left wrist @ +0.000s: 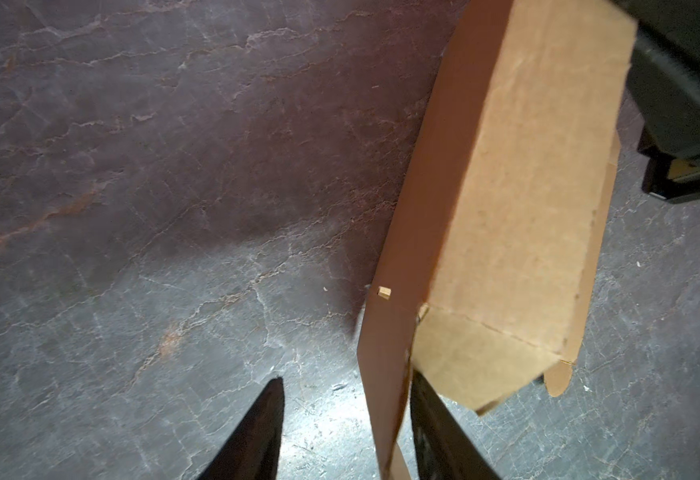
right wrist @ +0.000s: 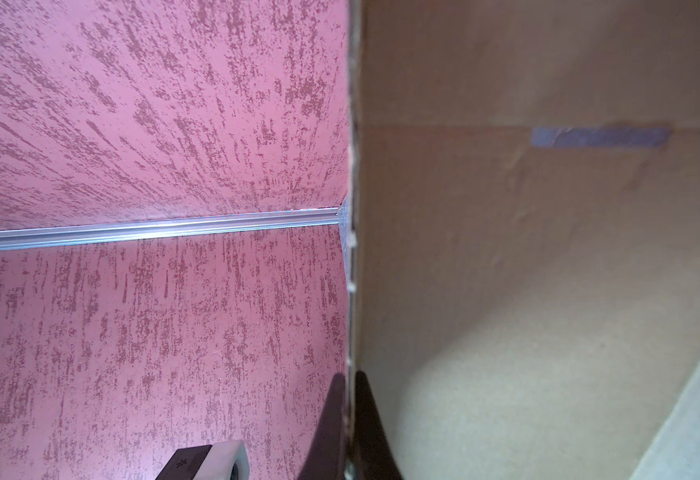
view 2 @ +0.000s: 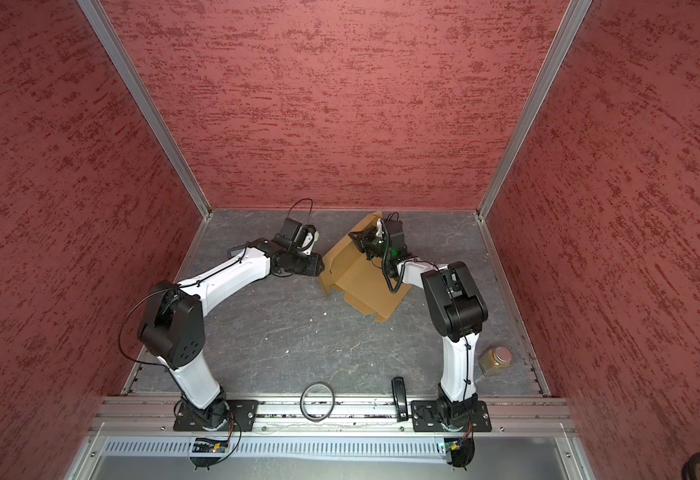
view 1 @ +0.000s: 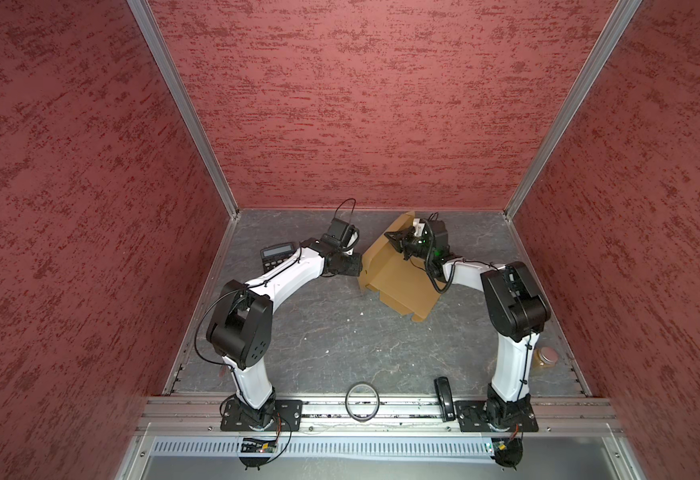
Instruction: Fold the paper box
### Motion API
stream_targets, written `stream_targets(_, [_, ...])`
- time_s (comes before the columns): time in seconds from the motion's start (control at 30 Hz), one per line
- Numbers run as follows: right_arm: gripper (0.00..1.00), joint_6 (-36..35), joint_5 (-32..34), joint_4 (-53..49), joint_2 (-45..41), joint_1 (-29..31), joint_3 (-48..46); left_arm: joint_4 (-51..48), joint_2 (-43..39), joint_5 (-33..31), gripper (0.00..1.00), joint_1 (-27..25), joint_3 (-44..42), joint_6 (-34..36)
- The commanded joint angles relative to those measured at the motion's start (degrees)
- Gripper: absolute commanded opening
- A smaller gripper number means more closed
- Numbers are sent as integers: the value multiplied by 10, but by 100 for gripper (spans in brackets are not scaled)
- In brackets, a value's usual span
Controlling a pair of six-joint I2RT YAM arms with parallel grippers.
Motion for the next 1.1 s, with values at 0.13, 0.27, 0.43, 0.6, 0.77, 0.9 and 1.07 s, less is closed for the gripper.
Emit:
stream_targets(0.13, [2, 16, 4, 29, -12, 3, -14, 26, 6, -21, 45, -5, 6, -27])
stream_targets(0.27, [2, 19, 6, 36, -11, 3, -18, 46, 4, -8, 45, -9, 5, -48])
stream_targets(0.43, [2, 21, 5, 40, -11, 3, -18, 45, 20, -5, 45, -15, 11, -55])
stream_targets(0.6, [2, 21, 5, 42, -9, 4, -20, 39, 30, -8, 44, -19, 20, -55])
stream_targets(0.77, [2, 25, 6, 48, -5, 3, -21, 36, 5, -21, 44, -17, 16, -58])
stream_targets(0.9, [2, 23, 5, 45, -5, 3, -19, 27, -40, -25, 44, 0, -4, -55])
stream_targets(1.07, [3, 21, 6, 42, -10, 3, -23, 14, -112, -37, 45, 26, -40, -44])
